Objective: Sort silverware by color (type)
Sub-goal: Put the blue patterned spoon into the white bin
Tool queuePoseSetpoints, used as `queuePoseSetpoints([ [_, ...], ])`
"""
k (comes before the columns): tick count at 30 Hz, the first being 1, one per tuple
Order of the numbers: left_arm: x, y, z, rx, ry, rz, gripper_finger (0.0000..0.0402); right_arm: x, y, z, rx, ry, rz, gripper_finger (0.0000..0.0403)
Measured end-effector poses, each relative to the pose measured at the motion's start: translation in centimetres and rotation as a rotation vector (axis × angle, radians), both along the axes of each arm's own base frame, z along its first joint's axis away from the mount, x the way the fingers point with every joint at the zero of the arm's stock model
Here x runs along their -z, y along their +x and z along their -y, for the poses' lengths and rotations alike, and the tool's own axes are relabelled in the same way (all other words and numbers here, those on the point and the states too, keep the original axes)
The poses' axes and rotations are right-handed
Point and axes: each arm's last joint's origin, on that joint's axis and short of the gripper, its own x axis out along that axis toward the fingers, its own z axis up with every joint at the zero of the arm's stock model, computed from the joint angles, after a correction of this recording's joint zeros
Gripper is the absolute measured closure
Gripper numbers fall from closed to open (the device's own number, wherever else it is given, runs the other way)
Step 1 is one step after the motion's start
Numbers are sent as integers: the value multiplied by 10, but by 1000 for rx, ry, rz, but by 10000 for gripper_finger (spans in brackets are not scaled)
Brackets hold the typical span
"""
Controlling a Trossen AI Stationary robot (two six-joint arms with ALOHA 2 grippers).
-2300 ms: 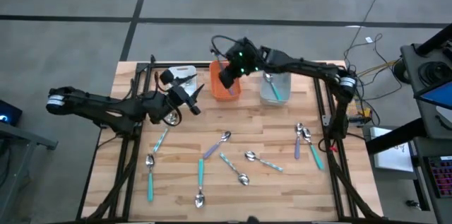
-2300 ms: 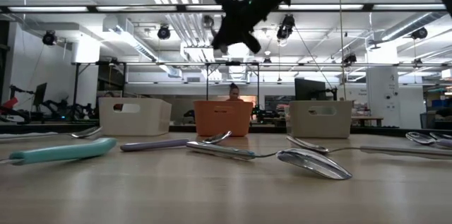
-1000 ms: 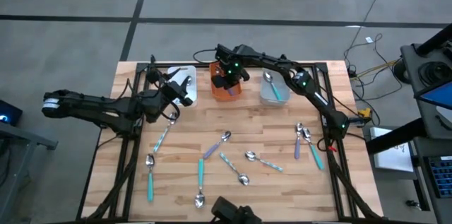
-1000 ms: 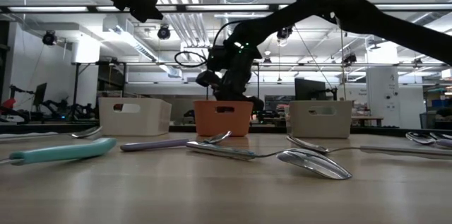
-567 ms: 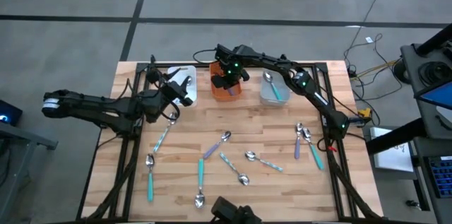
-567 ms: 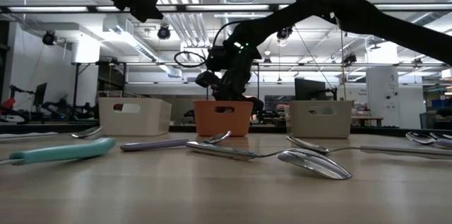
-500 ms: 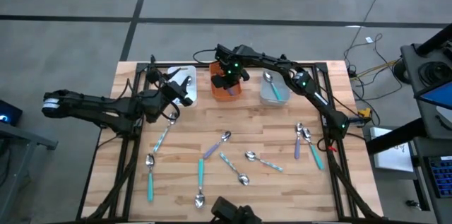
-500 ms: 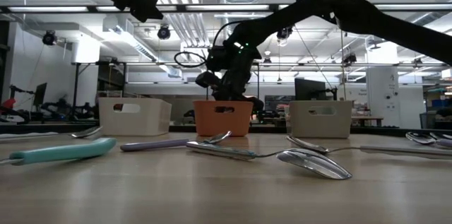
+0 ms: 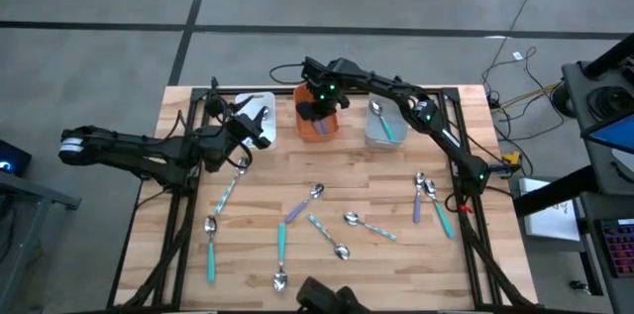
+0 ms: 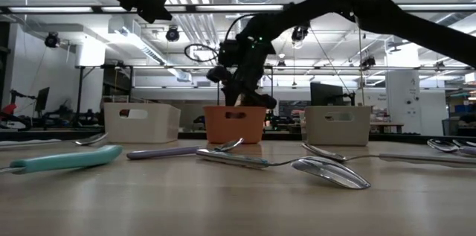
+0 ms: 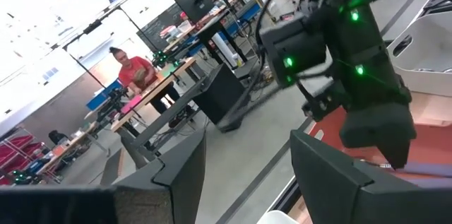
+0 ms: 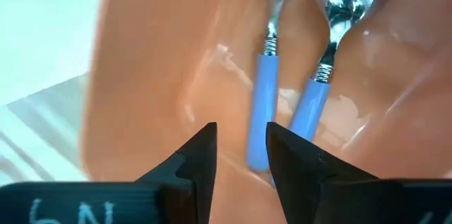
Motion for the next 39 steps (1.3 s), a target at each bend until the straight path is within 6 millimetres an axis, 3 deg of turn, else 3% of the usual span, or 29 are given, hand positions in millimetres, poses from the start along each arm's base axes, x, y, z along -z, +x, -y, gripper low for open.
queuePoseSetpoints([
  [6,1,0,0,1,-10,11,216,-49,-5,-20,-139,-181,59,297],
  [13,7,2,3,98,-124,77,216,-112,-8,-77,-341,-460,100,309],
  [17,10,5,6,250,-289,188,216,-147,-16,-112,-447,-558,177,314],
  [23,29,3,12,357,-579,160,216,-182,-35,-156,-535,-686,231,312],
  [27,45,-4,15,316,-816,119,216,-191,-51,-175,-561,-730,294,315],
  [33,69,-20,22,172,-1214,0,216,-183,-78,-189,-557,-769,368,319],
  [39,93,-34,21,-151,-1316,-187,221,-165,-100,-193,-522,-810,451,313],
])
